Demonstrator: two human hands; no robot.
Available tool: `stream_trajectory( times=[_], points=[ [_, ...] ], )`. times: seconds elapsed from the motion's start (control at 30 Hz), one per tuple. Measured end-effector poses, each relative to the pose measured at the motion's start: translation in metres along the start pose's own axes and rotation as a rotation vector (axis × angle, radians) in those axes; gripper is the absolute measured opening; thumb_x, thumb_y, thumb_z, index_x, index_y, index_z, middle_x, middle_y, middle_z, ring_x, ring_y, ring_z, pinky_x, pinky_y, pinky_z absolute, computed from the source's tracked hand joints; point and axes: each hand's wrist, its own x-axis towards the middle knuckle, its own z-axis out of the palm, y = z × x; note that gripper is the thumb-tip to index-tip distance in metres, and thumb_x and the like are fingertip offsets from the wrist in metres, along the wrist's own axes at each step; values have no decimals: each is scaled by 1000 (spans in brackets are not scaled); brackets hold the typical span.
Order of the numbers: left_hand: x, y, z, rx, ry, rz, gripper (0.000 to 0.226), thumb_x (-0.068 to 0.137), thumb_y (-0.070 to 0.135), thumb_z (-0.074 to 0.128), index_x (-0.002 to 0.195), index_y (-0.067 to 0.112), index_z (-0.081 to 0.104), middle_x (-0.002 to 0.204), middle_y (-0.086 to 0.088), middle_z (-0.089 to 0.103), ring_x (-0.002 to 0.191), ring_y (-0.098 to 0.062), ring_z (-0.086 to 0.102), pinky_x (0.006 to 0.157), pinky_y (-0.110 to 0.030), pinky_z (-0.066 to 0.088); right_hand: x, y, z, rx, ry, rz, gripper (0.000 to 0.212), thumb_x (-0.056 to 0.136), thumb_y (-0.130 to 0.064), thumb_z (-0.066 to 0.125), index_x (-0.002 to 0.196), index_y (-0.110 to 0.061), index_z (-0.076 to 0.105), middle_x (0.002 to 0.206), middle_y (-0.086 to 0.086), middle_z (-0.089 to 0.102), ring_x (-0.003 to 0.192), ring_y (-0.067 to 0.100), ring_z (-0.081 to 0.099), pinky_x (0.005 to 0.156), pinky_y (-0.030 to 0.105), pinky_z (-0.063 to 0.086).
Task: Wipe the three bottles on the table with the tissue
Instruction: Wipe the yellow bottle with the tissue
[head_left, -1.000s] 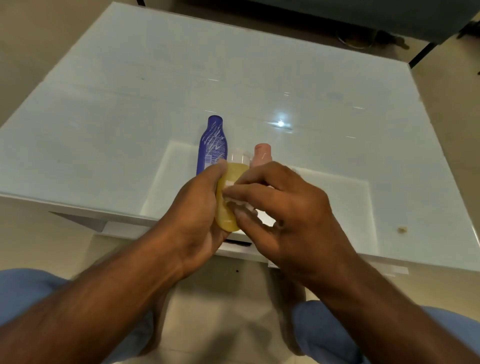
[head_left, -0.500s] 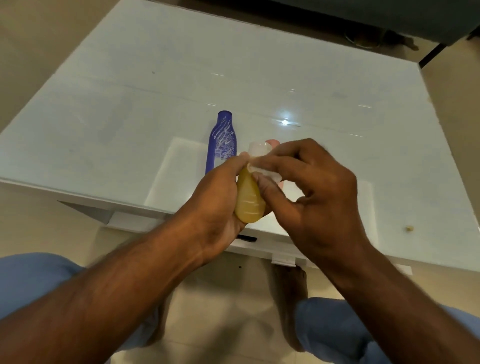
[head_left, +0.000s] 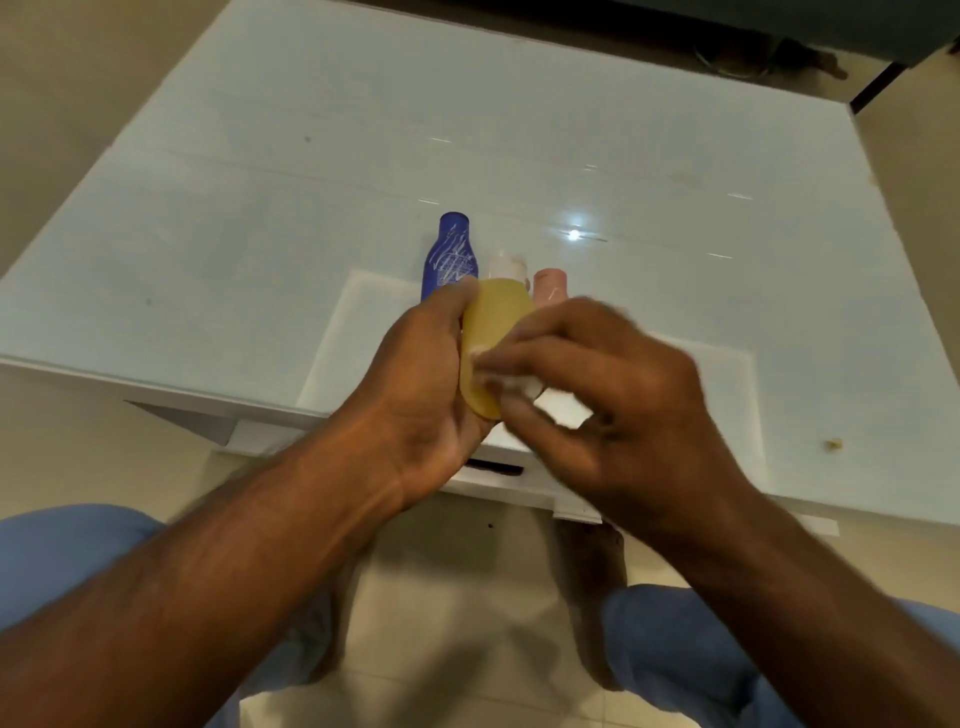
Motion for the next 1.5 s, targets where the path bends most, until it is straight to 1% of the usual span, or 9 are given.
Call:
stream_trajectory(
  times=[0.1, 0.27, 0.4, 0.57, 0.83, 0.97, 1.1, 1.3, 1.5],
  points=[
    [1, -6, 1, -67, -2, -11, 42, 104, 35, 43, 142, 16, 49, 120, -15, 70, 92, -25, 71, 75, -36, 61, 9, 13, -11, -17, 160, 118, 17, 89, -3, 82, 105, -7, 82, 105, 8, 73, 98, 13, 67, 88, 24, 55],
    [1, 0, -4, -85, -9, -18, 45, 104, 37, 39, 139, 13, 52, 107, -11, 68, 87, -19, 67, 84, -34, 55, -2, -4, 0, 22, -52, -42, 12, 87, -7, 82, 99, -6, 82, 103, 8, 73, 95, 21, 69, 86, 27, 53],
    [3, -3, -3, -119, -12, 18, 40, 104, 32, 40, 136, 13, 54, 110, -10, 73, 90, -23, 72, 84, -40, 59, 6, 9, -11, 47, 88, 94, 14, 86, -5, 83, 100, -7, 83, 100, 8, 73, 95, 17, 69, 86, 23, 54],
    [4, 1, -5, -99, 22, 25, 44, 105, 38, 38, 136, 15, 59, 114, -12, 66, 98, -24, 65, 102, -42, 47, -2, -5, -2, 43, -45, 5, 12, 84, -6, 84, 95, -7, 82, 98, 6, 72, 90, 15, 68, 79, 23, 54],
    [3, -4, -8, -17, -13, 37, 46, 102, 45, 44, 136, 17, 57, 115, -16, 67, 98, -26, 68, 95, -47, 52, -4, -10, 3, 73, -71, -34, 11, 84, -5, 83, 95, -6, 82, 95, 7, 71, 88, 20, 66, 78, 31, 54],
    [1, -15, -1, -20, -35, 50, 43, 105, 35, 41, 137, 10, 57, 117, -15, 70, 102, -21, 69, 82, -34, 60, 9, 1, -2, 82, 74, 16, 14, 89, -2, 81, 102, -6, 82, 101, 8, 74, 96, 25, 70, 86, 39, 56],
    [5, -22, 0, -26, -14, 53, 43, 102, 35, 50, 138, 13, 55, 133, -19, 64, 122, -32, 63, 101, -48, 51, 12, 8, -11, 41, 170, 145, 9, 86, -4, 83, 94, -5, 81, 93, 7, 71, 88, 15, 67, 78, 28, 56],
    [0, -9, -4, -46, -26, 62, 46, 103, 41, 44, 136, 11, 57, 110, -15, 66, 94, -24, 68, 82, -40, 57, 0, -6, -1, 58, -38, -41, 6, 88, -8, 82, 93, -5, 80, 94, 10, 69, 86, 25, 67, 79, 37, 55],
    [0, -22, 6, -21, -5, 47, 43, 100, 38, 50, 131, 9, 59, 115, -22, 71, 93, -29, 68, 89, -46, 55, 17, 13, -24, -6, 202, 132, 10, 92, -7, 80, 103, -7, 82, 101, 6, 74, 94, 13, 69, 83, 28, 57]
  ],
)
